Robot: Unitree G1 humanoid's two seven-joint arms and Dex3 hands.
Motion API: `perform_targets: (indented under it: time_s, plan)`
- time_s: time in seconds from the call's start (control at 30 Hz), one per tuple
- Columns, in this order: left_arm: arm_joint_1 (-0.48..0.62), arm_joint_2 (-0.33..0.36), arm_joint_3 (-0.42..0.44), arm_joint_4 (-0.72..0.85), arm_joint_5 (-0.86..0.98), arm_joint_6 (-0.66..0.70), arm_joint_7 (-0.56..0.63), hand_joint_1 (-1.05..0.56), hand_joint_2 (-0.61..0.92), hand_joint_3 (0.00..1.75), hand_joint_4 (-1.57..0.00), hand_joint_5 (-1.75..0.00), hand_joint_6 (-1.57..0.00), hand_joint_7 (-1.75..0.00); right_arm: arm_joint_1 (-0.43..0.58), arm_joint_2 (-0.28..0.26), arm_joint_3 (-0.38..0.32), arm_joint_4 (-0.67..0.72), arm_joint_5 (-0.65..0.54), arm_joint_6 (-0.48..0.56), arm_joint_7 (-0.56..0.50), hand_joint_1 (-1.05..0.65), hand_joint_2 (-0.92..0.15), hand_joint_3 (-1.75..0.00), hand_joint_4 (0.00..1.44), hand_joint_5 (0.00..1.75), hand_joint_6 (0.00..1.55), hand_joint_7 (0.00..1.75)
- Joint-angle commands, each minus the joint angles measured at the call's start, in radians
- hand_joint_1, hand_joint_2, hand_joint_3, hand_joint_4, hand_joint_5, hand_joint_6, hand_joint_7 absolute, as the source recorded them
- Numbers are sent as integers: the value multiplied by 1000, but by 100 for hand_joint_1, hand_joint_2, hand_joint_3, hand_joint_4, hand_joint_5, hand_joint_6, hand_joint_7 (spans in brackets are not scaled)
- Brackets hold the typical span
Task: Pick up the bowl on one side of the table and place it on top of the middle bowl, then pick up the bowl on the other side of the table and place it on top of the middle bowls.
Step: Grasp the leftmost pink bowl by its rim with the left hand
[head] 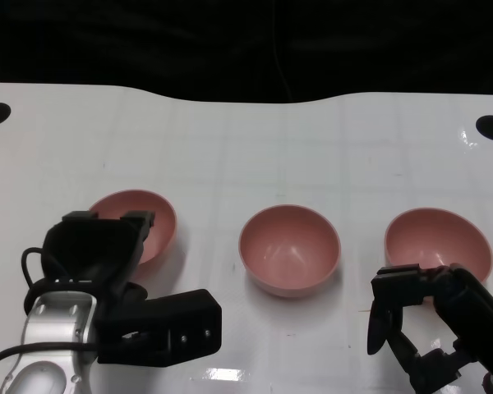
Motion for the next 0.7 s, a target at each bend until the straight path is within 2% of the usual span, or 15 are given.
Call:
perform_targets:
  time_s: [0.03,0.13,0.23,0.33,0.43,0.47,0.5,0.53,0.57,0.6,0.63,0.7]
  plan:
    - [-57,12,-41,98,8,19,-7,-55,92,11,-41,-28,-40,-1,9,-5,-3,-19,6,11,-2,22,-6,-175,99,175,93,136]
    - [-98,8,-77,185,1,20,15,-53,92,12,-47,-23,-43,-2,10,-5,-4,-21,5,13,-3,22,-6,-175,99,175,93,136]
    - [-135,4,-104,279,-22,5,49,-51,92,15,-60,-16,-48,-2,11,-5,-4,-24,3,16,-4,22,-6,-175,99,175,93,136]
    - [-168,4,-122,372,-54,-37,112,-47,92,16,-74,-18,-56,-4,9,-5,-2,-18,7,9,-2,22,-6,-175,98,174,93,136]
    - [-183,8,-136,410,-78,-55,153,-46,92,15,-78,-18,-59,-5,8,-5,-2,-17,8,9,-2,22,-5,-175,98,174,93,136]
    - [-190,11,-134,453,-97,-105,239,-45,92,15,-78,-17,-59,-4,8,-5,-2,-16,6,6,-3,22,-5,-175,98,174,93,136]
    - [-196,14,-132,494,-114,-153,321,-38,90,7,-81,-88,-94,-13,7,-5,-2,-15,3,6,-4,22,-5,-174,98,174,93,136]
    - [-202,18,-130,534,-129,-199,404,-35,90,3,-77,-128,-107,-16,8,-6,-2,-17,1,9,-4,22,-5,-174,98,174,93,136]
    - [-208,21,-130,564,-140,-234,469,-34,90,2,-79,-151,-114,-26,9,-6,-3,-20,0,13,-4,21,-5,-174,98,174,92,136]
    - [-211,29,-132,566,-145,-249,498,-33,90,1,-81,-165,-103,-65,9,-6,-3,-22,-1,16,-4,20,-5,-174,98,174,92,136]
    - [-214,35,-134,566,-148,-258,515,-33,89,1,-81,-170,-93,-89,10,-6,-3,-24,-2,17,-4,20,-5,-174,98,174,92,136]
    - [-216,48,-136,540,-149,-262,526,-31,91,2,-80,-174,-79,-124,9,-6,-3,-24,-2,18,-4,20,-5,-174,98,174,92,136]
